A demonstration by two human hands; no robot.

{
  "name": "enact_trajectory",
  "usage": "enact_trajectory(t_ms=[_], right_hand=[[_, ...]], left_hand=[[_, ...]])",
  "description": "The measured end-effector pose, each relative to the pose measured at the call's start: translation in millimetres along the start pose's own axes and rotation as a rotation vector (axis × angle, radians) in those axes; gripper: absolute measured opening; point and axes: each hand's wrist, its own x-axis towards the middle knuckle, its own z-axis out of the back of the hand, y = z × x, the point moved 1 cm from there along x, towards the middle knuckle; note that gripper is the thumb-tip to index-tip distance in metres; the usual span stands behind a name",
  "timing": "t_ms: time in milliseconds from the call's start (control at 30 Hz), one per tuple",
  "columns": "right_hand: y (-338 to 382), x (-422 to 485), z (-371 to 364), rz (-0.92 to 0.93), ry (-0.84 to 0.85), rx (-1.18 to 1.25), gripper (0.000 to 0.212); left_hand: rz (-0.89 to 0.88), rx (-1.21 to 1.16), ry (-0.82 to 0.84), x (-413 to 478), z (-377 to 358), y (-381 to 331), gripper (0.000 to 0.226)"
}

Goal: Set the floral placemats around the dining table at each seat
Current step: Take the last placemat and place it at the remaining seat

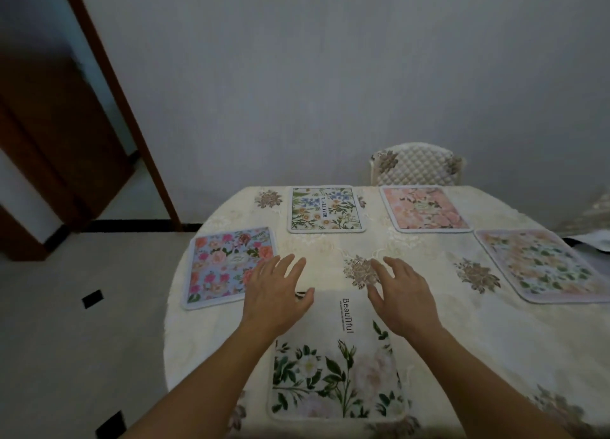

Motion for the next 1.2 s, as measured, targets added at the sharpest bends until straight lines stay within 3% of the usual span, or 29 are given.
enact_trajectory(t_ms=[300,700,967,1200], right_hand=[[80.3,-3.9,-30.3,0.238,0.141,0.099,0.051],[299.9,-45.4,-41.1,0.753,0.227,0.246,0.049],[414.8,-79.0,-46.0,0.947,0.324,0.29,0.05],[505.1,-68.6,-80.8,0.906,0.339,0.208,0.052]], left_hand=[[0.327,0.078,0.017,-93.2,18.7,58.2,0.067],[0.85,0.267,-0.016,-288.0,97.9,153.9,0.069],[0.969,0.302,0.027,-360.7,107.2,212.8,0.064],[0.873,0.265,0.046,-358.4,100.5,325.1,0.064]])
